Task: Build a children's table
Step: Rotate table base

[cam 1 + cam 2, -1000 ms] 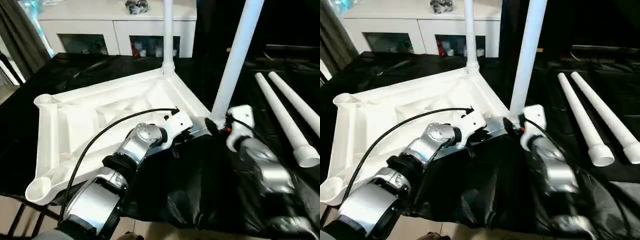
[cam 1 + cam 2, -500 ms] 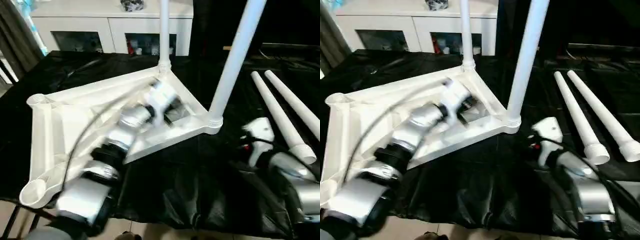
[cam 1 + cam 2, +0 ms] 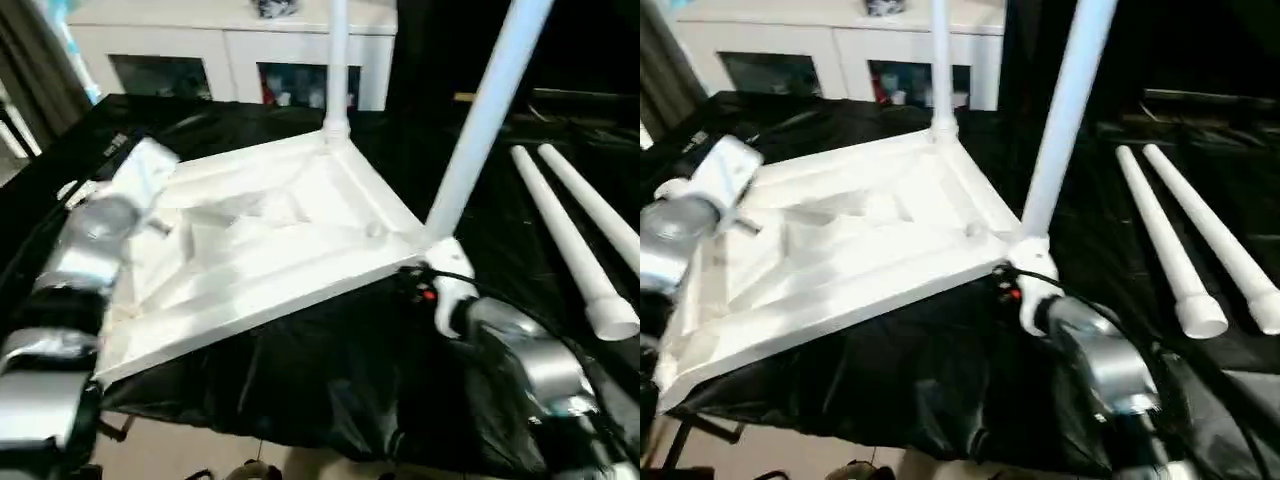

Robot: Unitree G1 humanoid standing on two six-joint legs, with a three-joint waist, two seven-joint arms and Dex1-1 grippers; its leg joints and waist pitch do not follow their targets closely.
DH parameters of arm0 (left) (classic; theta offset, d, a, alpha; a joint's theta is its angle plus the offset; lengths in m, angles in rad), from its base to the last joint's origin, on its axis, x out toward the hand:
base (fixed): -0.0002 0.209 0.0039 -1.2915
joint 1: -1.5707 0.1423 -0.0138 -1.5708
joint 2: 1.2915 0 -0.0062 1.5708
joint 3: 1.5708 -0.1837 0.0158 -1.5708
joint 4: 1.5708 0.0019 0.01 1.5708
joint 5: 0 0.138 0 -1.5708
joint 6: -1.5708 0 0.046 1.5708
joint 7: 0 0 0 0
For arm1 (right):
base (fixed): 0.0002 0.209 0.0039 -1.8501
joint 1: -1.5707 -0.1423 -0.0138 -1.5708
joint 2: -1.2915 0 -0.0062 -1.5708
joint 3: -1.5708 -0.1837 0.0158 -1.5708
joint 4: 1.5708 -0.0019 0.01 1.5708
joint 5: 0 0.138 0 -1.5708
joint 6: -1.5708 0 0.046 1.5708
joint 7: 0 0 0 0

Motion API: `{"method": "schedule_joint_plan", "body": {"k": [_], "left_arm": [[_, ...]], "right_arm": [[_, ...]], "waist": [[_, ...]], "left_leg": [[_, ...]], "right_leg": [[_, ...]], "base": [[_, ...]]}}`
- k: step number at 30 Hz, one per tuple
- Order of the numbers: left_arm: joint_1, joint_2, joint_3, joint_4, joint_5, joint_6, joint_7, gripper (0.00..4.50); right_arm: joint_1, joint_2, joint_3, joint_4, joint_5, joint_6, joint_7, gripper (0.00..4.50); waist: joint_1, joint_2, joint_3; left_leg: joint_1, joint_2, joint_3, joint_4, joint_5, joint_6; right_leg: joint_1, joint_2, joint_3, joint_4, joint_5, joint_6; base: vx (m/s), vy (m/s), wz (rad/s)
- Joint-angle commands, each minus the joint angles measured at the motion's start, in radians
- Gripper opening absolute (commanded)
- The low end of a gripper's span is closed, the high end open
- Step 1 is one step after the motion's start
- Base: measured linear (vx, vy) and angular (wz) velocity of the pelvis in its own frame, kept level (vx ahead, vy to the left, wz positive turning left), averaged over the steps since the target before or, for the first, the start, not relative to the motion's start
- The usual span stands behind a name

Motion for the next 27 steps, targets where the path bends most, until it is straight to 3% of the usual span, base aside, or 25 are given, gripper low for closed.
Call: {"method": "schedule_joint_plan", "body": {"k": [1, 3, 7, 9, 11, 14, 18, 20, 24, 27], "left_arm": [[0.013, 0.020, -0.028, 0.024, 0.012, 0.033, -0.022, 0.01], [0.026, 0.016, -0.045, 0.034, 0.006, 0.029, -0.066, 0.00], [0.062, 0.002, -0.092, 0.055, 0.005, 0.008, -0.182, 0.00], [0.080, 0.004, -0.126, 0.062, 0.017, 0.007, -0.264, 0.00], [0.098, 0.014, -0.170, 0.061, 0.024, -0.001, -0.385, 0.00], [0.106, 0.027, -0.200, 0.044, 0.021, -0.005, -0.447, 0.00], [0.115, 0.057, -0.247, 0.001, 0.012, -0.027, -0.573, 0.00], [0.129, 0.081, -0.273, -0.073, -0.025, -0.042, -0.705, 0.00], [0.181, 0.104, -0.288, -0.247, -0.126, -0.056, -0.914, 0.00], [0.213, 0.097, -0.295, -0.395, -0.217, 0.006, -1.010, 0.00]], "right_arm": [[-0.034, 0.010, 0.014, 0.041, -0.020, 0.012, -0.026, 2.55], [-0.043, 0.016, 0.019, 0.050, -0.024, 0.010, -0.031, 2.43], [-0.069, 0.033, 0.030, 0.088, -0.039, 0.007, -0.051, 1.98], [-0.084, 0.041, 0.034, 0.120, -0.048, 0.001, -0.057, 1.81], [-0.104, 0.050, 0.038, 0.163, -0.056, -0.014, -0.063, 1.58], [-0.127, 0.056, 0.039, 0.206, -0.062, -0.032, -0.070, 1.37], [-0.173, 0.069, 0.032, 0.284, -0.072, -0.066, -0.087, 1.02], [-0.218, 0.077, 0.024, 0.352, -0.076, -0.097, -0.097, 0.81], [-0.277, 0.083, 0.017, 0.441, -0.080, -0.141, -0.098, 0.48], [-0.315, 0.089, 0.012, 0.496, -0.082, -0.170, -0.095, 0.28]], "waist": [[-0.004, 0.002, -0.071], [0.000, 0.007, -0.070], [-0.003, 0.003, -0.071], [-0.002, 0.006, -0.070], [-0.003, 0.006, -0.071], [-0.007, 0.009, -0.072], [-0.010, 0.008, -0.066], [-0.010, 0.009, -0.067], [-0.016, 0.011, -0.065], [-0.018, 0.006, -0.069]], "left_leg": [[0.034, 0.051, -0.028, -0.077, -0.204, -0.008], [0.040, 0.052, -0.028, -0.079, -0.247, -0.027], [0.032, 0.051, -0.031, -0.083, -0.257, -0.038], [0.035, 0.052, -0.032, -0.084, -0.269, -0.038], [0.033, 0.051, -0.033, -0.084, -0.265, -0.040], [0.035, 0.053, -0.033, -0.084, -0.264, -0.045], [0.037, 0.052, -0.031, -0.087, -0.312, -0.052], [0.039, 0.055, -0.036, -0.088, -0.325, -0.061], [0.044, 0.056, -0.032, -0.089, -0.347, -0.073], [0.039, 0.056, -0.026, -0.087, -0.293, -0.059]], "right_leg": [[0.035, -0.051, 0.041, -0.053, -0.140, -0.231], [0.032, -0.055, 0.044, -0.058, -0.170, -0.221], [0.039, -0.059, 0.044, -0.058, -0.170, -0.215], [0.037, -0.059, 0.044, -0.060, -0.177, -0.214], [0.038, -0.062, 0.045, -0.060, -0.179, -0.220], [0.038, -0.061, 0.045, -0.056, -0.149, -0.235], [0.038, -0.062, 0.047, -0.062, -0.223, -0.231], [0.037, -0.069, 0.048, -0.061, -0.246, -0.236], [0.032, -0.064, 0.048, -0.060, -0.256, -0.244], [0.038, -0.060, 0.048, -0.050, -0.180, -0.265]], "base": [[0.000, 0.000, 0.00], [0.000, 0.000, 0.00], [0.000, 0.000, 0.00], [0.000, 0.000, 0.00], [0.000, 0.000, 0.00], [0.000, 0.000, 0.00], [0.000, 0.000, 0.00], [0.000, 0.000, 0.00], [0.000, 0.000, 0.00], [0.000, 0.000, 0.00]]}}
